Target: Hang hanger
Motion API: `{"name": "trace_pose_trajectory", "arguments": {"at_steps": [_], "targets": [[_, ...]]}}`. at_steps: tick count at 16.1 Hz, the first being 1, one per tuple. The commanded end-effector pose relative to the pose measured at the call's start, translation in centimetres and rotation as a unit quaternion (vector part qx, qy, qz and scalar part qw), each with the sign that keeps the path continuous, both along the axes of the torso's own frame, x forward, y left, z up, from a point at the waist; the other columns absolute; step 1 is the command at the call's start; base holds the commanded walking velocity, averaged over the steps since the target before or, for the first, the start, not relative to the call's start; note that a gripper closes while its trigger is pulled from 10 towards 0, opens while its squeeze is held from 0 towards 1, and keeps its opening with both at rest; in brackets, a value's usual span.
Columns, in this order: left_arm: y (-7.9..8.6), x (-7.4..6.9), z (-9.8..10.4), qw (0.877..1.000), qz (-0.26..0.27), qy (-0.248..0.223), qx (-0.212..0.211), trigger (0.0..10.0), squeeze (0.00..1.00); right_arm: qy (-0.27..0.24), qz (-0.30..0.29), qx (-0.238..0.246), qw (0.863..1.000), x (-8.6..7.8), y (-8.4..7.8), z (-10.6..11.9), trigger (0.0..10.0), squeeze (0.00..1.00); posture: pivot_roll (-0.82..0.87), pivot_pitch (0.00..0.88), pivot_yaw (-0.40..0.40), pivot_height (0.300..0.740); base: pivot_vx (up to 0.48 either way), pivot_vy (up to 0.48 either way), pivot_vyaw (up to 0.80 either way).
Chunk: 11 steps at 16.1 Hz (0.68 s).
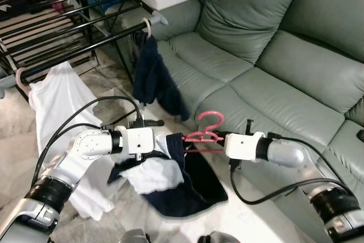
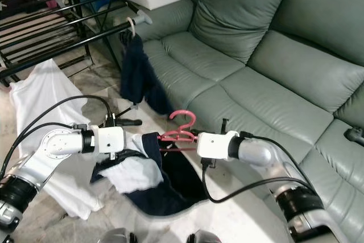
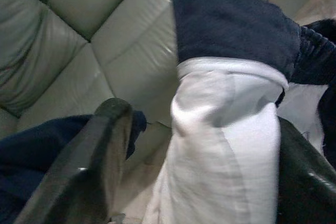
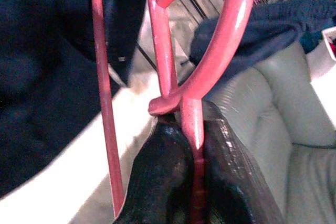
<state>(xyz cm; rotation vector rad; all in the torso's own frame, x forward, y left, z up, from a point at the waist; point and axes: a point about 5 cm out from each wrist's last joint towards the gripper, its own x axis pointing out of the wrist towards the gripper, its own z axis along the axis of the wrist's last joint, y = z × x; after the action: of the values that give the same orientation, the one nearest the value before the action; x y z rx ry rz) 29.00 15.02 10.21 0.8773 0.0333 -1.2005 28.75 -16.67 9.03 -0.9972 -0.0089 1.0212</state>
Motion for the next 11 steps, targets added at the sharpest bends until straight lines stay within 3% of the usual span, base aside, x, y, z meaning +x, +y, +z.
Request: {"name": "trace_pose_trajectory", "arguments": {"at_steps": [1, 4, 11], "targets": [[-0.1, 0.3, 0.5, 1.0, -0.005, -0.002, 0.006, 0.0, 0.0, -0.032, 0.004, -0.006, 0.999, 0.6, 0.2, 0.7, 10.0, 0.0, -0.01, 0.017, 0.015, 0.74, 0.0, 0.0, 0.0], [-0.6, 0.7, 0.3, 0.999, 0.025, 0.038, -0.006, 0.0, 0.0, -0.077, -0.004, -0.022, 0.997, 1.2, 0.5, 0.7, 10.0, 0.0, -0.01, 0.021, 0.018, 0.74, 0.0, 0.0, 0.0], [-1.9, 0.1, -0.9, 0.997, 0.034, 0.068, -0.012, 0.0, 0.0, -0.124, -0.016, 0.061, 0.99, 1.5, 2.2, 1.6, 10.0, 0.0, -0.01, 0.027, 0.017, 0.74, 0.0, 0.0, 0.0]]}}
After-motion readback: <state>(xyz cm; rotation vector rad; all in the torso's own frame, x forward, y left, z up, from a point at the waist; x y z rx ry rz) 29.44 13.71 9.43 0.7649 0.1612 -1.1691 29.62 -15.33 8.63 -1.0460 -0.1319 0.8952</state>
